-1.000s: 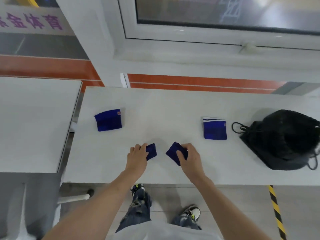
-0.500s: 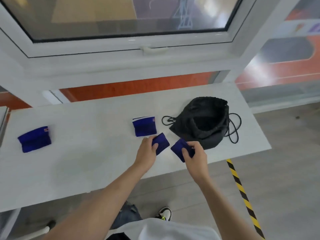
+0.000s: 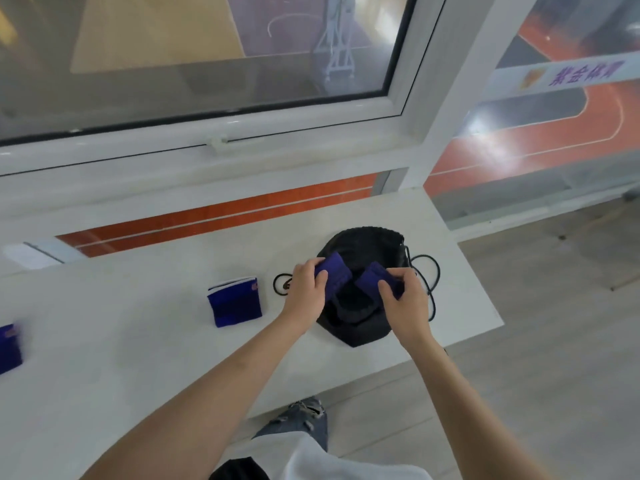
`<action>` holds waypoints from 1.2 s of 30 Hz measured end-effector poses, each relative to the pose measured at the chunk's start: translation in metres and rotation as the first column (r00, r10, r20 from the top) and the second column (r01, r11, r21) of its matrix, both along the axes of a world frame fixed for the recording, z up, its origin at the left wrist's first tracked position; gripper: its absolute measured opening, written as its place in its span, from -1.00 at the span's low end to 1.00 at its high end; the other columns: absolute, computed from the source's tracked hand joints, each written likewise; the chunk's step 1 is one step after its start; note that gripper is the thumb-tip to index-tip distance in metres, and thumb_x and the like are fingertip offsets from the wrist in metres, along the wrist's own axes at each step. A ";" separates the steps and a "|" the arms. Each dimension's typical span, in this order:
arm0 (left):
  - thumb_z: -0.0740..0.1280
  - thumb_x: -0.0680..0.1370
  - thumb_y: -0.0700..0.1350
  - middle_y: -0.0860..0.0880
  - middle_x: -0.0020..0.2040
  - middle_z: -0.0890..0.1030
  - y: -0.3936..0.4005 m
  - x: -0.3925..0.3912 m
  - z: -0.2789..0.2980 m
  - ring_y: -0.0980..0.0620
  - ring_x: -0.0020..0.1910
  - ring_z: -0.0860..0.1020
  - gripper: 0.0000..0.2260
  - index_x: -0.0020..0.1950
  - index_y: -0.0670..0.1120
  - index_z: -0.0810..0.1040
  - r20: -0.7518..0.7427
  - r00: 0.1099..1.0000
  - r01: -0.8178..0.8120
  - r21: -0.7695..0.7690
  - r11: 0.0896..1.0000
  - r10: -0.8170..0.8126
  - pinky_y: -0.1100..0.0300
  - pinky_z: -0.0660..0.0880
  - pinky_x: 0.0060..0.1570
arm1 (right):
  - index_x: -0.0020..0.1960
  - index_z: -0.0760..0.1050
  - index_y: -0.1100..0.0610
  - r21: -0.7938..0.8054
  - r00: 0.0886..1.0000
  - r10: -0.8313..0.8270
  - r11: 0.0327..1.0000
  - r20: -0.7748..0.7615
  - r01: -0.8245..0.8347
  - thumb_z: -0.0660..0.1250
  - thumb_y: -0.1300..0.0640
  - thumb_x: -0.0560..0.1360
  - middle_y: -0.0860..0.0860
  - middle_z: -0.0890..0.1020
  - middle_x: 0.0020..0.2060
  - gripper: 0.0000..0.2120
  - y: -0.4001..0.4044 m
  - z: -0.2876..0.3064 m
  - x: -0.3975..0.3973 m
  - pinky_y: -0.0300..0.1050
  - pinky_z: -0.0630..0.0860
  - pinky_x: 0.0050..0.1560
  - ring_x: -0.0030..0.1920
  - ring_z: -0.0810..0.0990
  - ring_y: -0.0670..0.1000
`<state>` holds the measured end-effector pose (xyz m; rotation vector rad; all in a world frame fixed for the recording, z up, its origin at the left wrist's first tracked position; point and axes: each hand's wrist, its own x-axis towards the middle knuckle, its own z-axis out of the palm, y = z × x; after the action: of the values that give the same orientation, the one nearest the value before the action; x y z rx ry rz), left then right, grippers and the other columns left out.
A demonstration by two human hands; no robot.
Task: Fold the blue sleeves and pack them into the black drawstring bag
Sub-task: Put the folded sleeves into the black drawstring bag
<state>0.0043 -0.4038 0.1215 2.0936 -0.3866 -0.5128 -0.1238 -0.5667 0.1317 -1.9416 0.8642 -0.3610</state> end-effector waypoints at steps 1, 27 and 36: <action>0.17 0.70 -0.05 -0.04 0.27 0.49 -0.012 0.007 0.002 0.05 0.17 0.50 -0.69 0.43 -0.04 0.41 -0.009 1.000 0.003 -0.007 1.000 -0.003 0.17 0.46 0.18 | 0.19 0.48 -0.06 0.022 1.000 -0.029 0.999 -0.002 0.029 0.38 0.15 0.61 -0.17 0.61 0.06 -0.80 -0.009 0.003 0.008 -0.21 0.51 0.01 0.06 0.58 -0.18; 0.21 0.57 -0.31 -0.21 0.15 0.50 -0.106 0.036 -0.065 -0.11 0.09 0.49 -0.59 0.39 -0.03 0.31 -0.255 0.948 0.300 0.510 0.806 -0.192 0.10 0.47 0.04 | 0.44 0.48 0.05 -0.035 0.561 0.630 0.648 -0.537 -0.761 0.29 0.20 0.64 0.00 0.53 0.27 -0.63 -0.148 -0.056 0.097 -0.05 0.47 0.28 0.28 0.50 0.07; 0.24 0.53 -0.32 -0.15 0.11 0.57 -0.118 0.051 -0.076 -0.06 -0.06 0.48 -0.74 0.21 -0.13 0.46 -0.295 0.889 0.458 0.600 0.656 -0.350 0.13 0.42 -0.07 | 0.22 0.61 0.06 -0.007 0.218 0.641 0.315 -0.736 -0.949 0.33 0.22 0.55 0.03 0.64 0.12 -0.73 -0.141 -0.081 0.139 0.05 0.62 0.09 0.17 0.60 0.12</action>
<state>0.0550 -0.5221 0.0456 2.6257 -0.6677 -1.2261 0.0154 -0.7078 0.0511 -2.7316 -0.1271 0.9204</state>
